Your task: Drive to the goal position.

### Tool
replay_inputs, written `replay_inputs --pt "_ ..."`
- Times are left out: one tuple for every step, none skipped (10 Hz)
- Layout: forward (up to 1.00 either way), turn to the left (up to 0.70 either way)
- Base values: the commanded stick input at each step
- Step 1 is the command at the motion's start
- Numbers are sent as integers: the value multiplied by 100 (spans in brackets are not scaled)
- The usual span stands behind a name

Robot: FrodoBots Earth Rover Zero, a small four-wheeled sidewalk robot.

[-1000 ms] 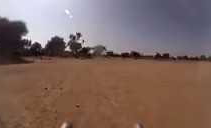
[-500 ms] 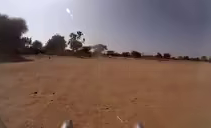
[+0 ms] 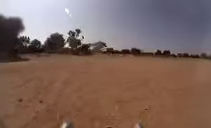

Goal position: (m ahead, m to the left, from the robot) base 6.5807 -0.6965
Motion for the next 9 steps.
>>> replay_inputs --pt "70 0" --pt "70 0" --pt "70 0" --pt "70 0" --pt "70 0" --pt "70 0" --pt "70 0" --pt "70 0" --pt "70 0"
